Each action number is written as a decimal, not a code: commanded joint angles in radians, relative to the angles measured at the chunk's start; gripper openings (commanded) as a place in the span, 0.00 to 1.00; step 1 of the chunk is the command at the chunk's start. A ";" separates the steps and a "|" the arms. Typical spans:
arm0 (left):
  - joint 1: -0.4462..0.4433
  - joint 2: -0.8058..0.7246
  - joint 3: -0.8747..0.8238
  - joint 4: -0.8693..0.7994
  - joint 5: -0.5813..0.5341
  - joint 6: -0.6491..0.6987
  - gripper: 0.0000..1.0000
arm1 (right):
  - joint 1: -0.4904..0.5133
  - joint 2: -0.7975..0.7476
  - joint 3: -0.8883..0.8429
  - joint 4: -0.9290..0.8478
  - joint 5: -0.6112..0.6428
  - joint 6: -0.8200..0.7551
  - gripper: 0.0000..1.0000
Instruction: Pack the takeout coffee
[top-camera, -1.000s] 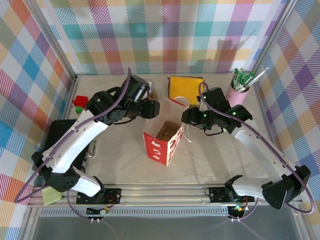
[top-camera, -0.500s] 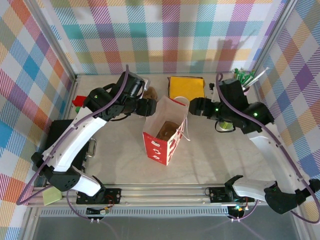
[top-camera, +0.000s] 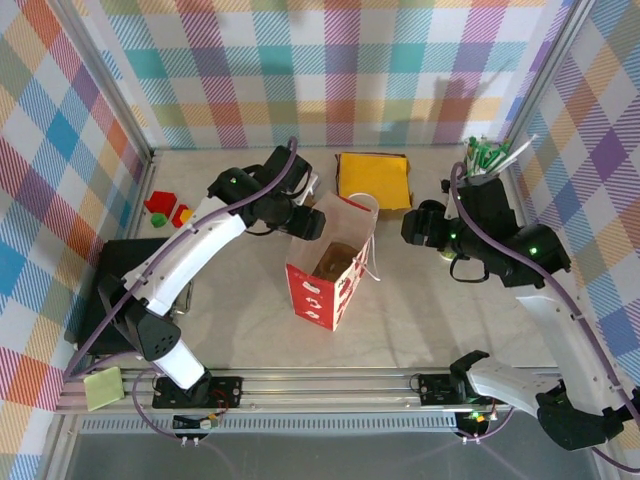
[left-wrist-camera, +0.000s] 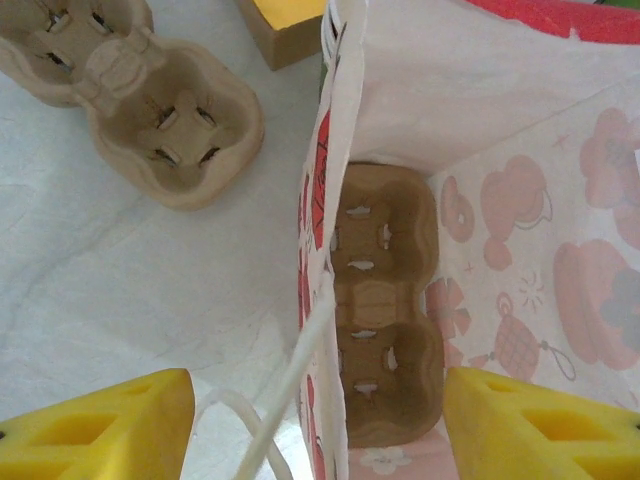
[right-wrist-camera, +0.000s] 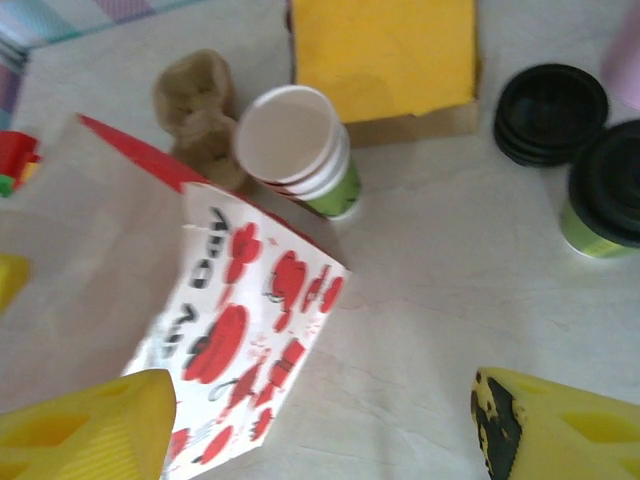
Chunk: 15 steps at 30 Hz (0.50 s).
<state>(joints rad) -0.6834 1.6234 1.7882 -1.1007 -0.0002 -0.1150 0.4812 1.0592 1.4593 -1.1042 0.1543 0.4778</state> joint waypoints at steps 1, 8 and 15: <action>0.007 -0.002 0.013 0.028 -0.010 0.037 0.62 | -0.021 0.007 -0.015 -0.056 0.041 -0.009 0.78; 0.011 0.019 0.011 0.062 -0.077 0.087 0.51 | -0.054 -0.007 -0.089 -0.024 0.034 0.010 0.78; 0.014 0.072 0.037 0.086 -0.057 0.090 0.35 | -0.119 0.000 -0.124 -0.010 0.051 -0.038 0.78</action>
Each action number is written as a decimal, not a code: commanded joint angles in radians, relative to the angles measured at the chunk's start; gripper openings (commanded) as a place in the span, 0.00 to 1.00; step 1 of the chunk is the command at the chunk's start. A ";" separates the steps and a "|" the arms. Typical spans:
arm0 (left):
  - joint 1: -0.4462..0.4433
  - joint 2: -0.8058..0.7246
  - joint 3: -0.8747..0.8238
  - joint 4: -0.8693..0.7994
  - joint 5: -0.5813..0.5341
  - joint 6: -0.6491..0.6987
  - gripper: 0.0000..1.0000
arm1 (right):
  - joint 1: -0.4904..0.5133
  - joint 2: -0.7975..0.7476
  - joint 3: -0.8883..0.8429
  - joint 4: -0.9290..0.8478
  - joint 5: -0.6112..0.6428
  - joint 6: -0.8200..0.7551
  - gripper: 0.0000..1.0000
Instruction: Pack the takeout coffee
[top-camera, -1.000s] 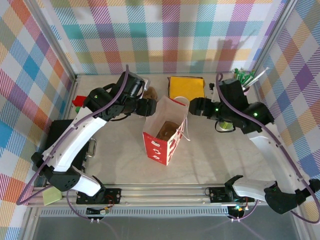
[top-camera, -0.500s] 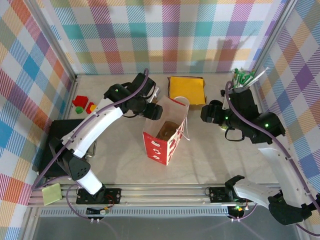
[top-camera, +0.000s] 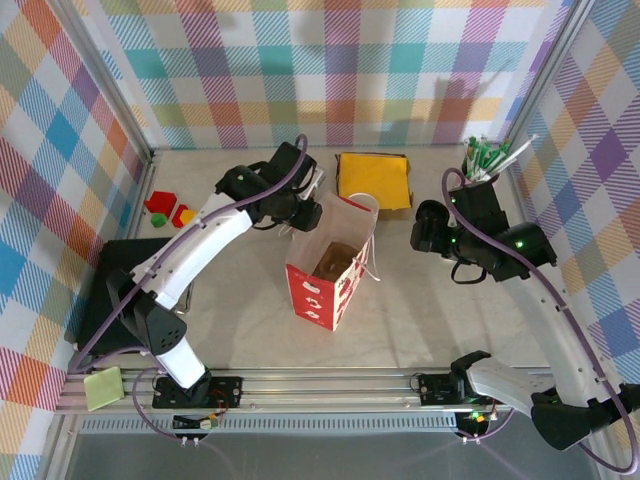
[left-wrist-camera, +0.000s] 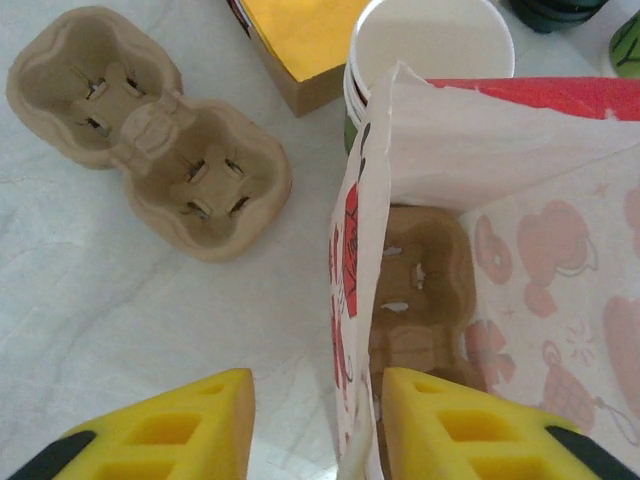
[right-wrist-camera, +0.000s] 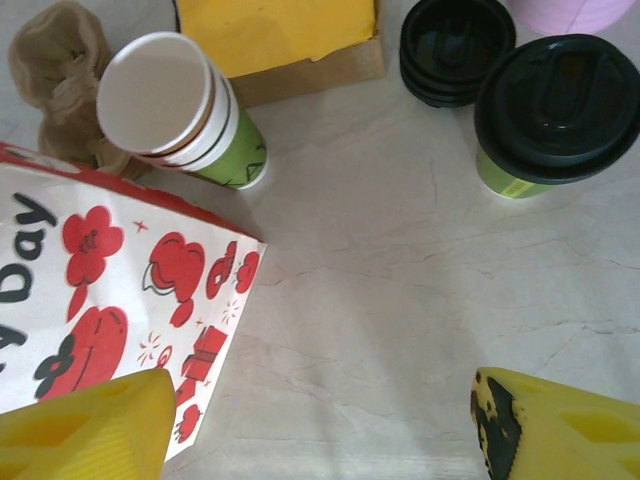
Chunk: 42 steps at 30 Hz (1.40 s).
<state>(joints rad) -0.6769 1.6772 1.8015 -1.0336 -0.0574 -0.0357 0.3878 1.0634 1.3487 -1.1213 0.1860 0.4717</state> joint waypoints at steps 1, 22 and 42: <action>0.008 0.024 0.026 0.020 0.003 0.010 0.32 | -0.041 -0.002 -0.020 0.016 0.020 -0.040 0.78; 0.008 -0.155 -0.103 0.014 -0.007 -0.287 0.07 | -0.433 0.320 -0.073 0.223 -0.045 -0.090 0.85; 0.013 -0.300 -0.262 0.174 0.144 -0.576 0.07 | -0.443 0.516 0.009 0.242 -0.059 -0.052 0.88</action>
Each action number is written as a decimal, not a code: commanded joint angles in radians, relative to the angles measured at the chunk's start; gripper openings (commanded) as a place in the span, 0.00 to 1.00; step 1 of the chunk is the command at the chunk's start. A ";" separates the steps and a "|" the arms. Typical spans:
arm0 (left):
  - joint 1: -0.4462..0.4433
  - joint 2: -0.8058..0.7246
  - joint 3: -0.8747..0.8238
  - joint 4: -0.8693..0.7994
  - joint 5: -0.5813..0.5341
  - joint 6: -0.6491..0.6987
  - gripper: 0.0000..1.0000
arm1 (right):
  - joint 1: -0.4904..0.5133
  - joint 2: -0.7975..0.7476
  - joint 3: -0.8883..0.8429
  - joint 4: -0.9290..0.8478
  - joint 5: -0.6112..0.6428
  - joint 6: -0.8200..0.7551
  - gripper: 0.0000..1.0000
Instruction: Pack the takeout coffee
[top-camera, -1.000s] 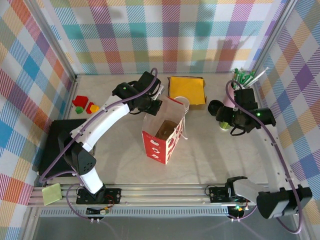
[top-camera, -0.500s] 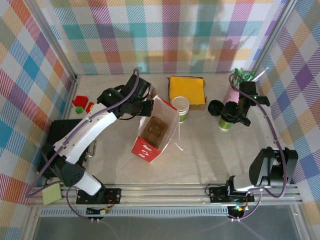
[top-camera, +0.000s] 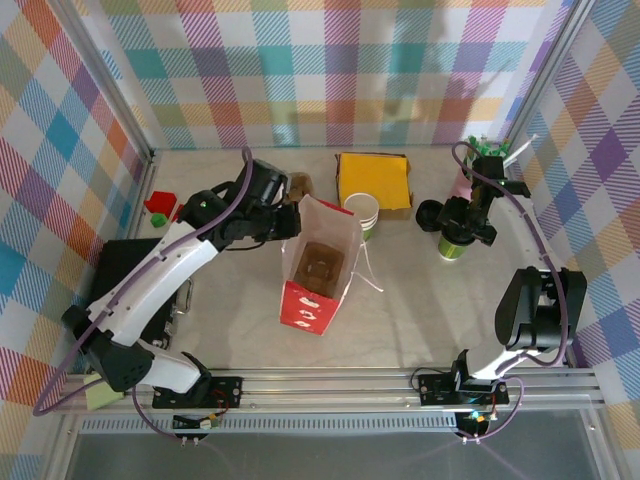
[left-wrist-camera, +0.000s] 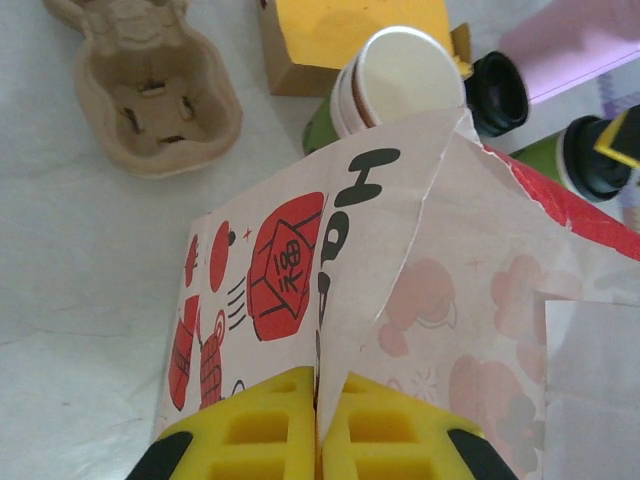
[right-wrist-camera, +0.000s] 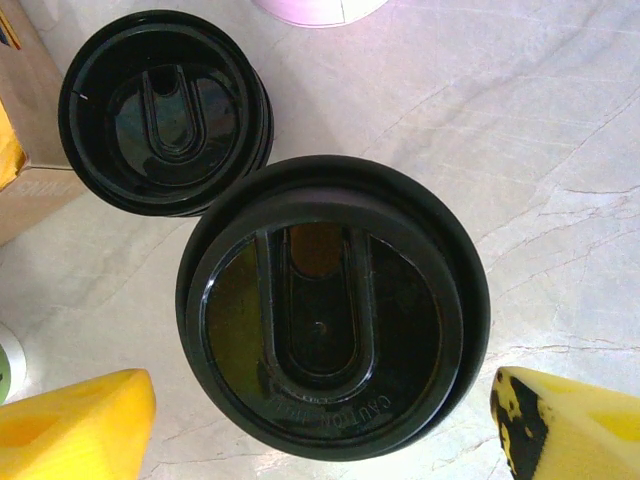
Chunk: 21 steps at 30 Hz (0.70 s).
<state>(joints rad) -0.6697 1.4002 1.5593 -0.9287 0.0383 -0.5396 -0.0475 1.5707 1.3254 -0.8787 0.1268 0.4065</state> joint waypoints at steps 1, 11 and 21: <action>0.005 -0.023 -0.028 0.078 0.046 -0.079 0.07 | -0.008 0.014 0.032 0.002 0.002 0.013 0.87; 0.009 -0.001 -0.109 0.121 0.078 -0.100 0.06 | -0.007 0.086 0.109 -0.029 0.040 -0.035 0.85; 0.017 -0.016 -0.164 0.126 0.075 -0.100 0.06 | -0.007 0.135 0.139 -0.066 0.044 -0.081 0.82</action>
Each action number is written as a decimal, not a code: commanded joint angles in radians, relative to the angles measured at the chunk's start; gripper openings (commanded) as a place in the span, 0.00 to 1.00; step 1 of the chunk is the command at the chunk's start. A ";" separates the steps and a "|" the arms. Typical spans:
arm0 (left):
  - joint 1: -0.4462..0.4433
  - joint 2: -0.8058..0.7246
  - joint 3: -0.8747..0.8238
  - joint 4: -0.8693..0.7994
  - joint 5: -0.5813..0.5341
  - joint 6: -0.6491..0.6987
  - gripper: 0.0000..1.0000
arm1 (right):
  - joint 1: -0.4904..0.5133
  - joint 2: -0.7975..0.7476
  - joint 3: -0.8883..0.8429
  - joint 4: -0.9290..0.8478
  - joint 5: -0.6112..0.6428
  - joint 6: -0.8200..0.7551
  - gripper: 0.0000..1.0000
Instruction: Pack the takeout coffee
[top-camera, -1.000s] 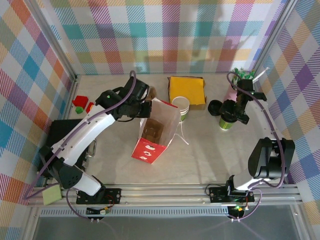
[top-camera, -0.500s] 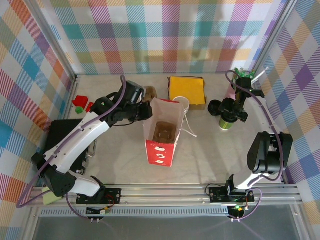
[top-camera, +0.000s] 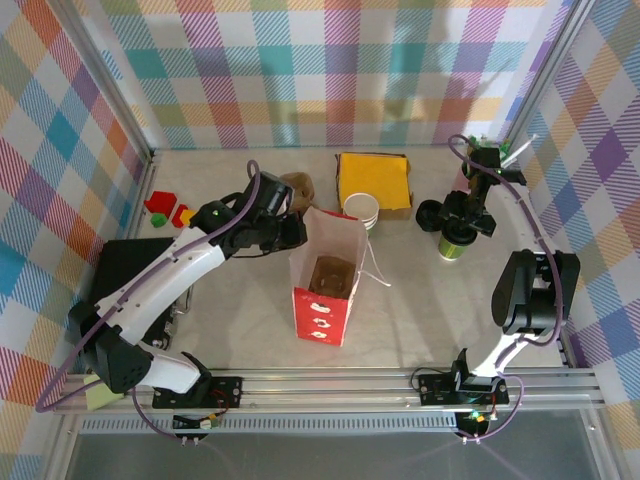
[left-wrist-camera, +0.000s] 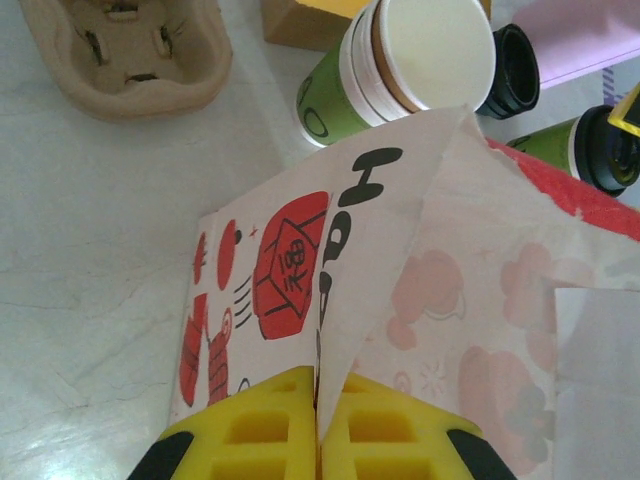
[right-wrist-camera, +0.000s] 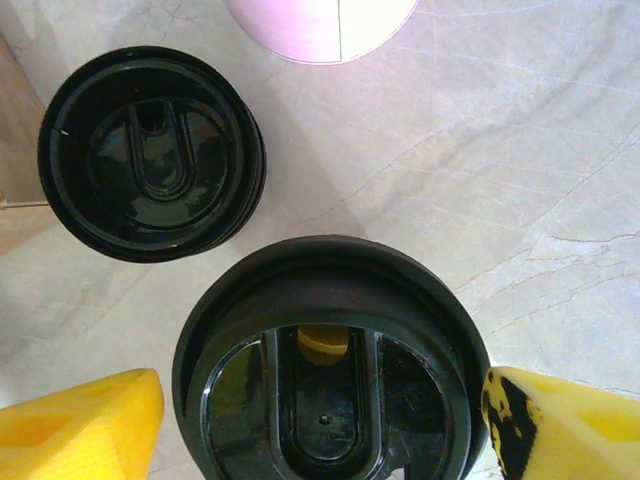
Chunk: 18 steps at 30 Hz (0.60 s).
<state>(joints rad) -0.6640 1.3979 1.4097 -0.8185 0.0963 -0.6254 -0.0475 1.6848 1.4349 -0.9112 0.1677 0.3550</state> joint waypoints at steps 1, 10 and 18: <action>0.013 -0.014 -0.018 0.016 0.017 -0.011 0.06 | -0.008 0.025 0.028 -0.037 0.000 -0.032 0.82; 0.024 -0.004 -0.029 0.015 0.022 -0.002 0.05 | -0.007 0.036 0.014 -0.049 -0.027 -0.055 0.77; 0.027 0.004 -0.028 0.019 0.034 0.003 0.05 | -0.007 0.027 0.020 -0.068 -0.047 -0.084 0.81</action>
<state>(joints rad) -0.6449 1.3975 1.3956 -0.8070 0.1085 -0.6247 -0.0475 1.7164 1.4410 -0.9352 0.1482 0.2958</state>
